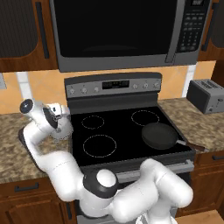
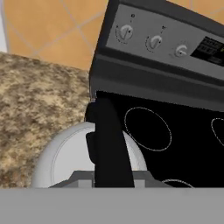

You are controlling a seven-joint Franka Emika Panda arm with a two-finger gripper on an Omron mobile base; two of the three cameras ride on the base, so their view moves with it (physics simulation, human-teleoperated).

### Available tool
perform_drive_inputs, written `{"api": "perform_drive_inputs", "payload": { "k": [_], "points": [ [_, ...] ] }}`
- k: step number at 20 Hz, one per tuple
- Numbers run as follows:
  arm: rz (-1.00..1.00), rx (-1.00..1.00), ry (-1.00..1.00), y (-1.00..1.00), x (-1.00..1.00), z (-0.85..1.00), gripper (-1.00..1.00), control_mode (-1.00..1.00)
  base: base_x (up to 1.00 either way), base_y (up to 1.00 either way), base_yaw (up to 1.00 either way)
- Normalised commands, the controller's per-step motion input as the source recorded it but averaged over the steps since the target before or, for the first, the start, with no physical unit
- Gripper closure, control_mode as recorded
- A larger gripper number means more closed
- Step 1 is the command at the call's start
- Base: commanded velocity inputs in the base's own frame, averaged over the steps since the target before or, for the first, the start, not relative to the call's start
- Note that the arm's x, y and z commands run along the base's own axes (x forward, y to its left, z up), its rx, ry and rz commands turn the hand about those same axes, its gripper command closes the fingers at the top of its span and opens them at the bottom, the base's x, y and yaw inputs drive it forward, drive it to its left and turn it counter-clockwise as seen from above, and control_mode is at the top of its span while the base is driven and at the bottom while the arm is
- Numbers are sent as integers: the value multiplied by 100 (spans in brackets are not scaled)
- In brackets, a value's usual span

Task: Pick the kettle from the counter and place it on a stove burner. Then turn the burner on.

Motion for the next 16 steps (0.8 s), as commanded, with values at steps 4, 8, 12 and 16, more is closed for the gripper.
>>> {"api": "perform_drive_inputs", "payload": {
  "k": [4, 8, 12, 16],
  "points": [
    [-2, 11, -26, -100, 0, 0, 100, -100, 0, 0, 0],
    [-4, 16, -9, -100, -8, 0, 100, -100, 0, 0, 0],
    [-2, 13, 0, -89, -12, -1, 100, -100, 0, 0, 0],
    [-5, 5, 6, -71, -21, -19, 100, -100, 0, 0, 0]
  ]
}}
